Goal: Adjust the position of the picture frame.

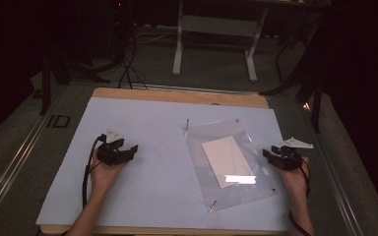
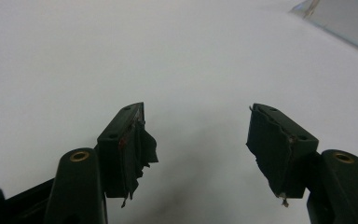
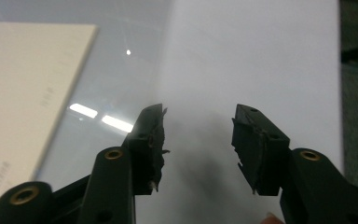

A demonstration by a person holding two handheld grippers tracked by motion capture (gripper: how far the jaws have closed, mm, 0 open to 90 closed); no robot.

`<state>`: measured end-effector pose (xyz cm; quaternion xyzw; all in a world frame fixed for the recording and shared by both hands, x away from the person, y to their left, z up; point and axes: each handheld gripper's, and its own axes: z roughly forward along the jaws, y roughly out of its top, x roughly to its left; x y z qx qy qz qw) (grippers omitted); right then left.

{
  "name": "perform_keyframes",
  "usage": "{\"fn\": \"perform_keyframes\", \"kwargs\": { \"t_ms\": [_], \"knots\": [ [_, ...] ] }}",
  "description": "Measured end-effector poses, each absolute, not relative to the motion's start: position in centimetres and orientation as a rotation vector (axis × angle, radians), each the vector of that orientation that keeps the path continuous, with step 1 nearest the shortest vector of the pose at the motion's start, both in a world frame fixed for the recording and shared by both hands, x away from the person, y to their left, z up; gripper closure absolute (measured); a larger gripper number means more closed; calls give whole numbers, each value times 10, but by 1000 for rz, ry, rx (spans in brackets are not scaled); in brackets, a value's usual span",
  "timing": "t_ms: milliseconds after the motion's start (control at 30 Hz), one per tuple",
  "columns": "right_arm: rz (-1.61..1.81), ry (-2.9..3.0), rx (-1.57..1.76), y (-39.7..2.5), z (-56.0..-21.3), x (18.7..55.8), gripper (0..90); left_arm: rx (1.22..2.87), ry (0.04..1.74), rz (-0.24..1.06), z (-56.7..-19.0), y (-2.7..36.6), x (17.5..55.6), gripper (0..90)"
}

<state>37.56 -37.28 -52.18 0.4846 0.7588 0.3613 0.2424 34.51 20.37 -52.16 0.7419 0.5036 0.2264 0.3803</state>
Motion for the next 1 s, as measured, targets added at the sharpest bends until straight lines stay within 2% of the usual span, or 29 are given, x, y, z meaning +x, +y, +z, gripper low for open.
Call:
{"fn": "perform_keyframes", "kwargs": {
  "t_ms": [600, 1000],
  "knots": [
    [1226, 2172, 1121, -292, -493, 427, 642, 1899, 1259, 550, -520, 200, 342, 372],
    [1291, 2187, 1063, -257, -499, 445, 666, 1908, 1261, 555, -522, 199, 343, 368]
  ]
}}
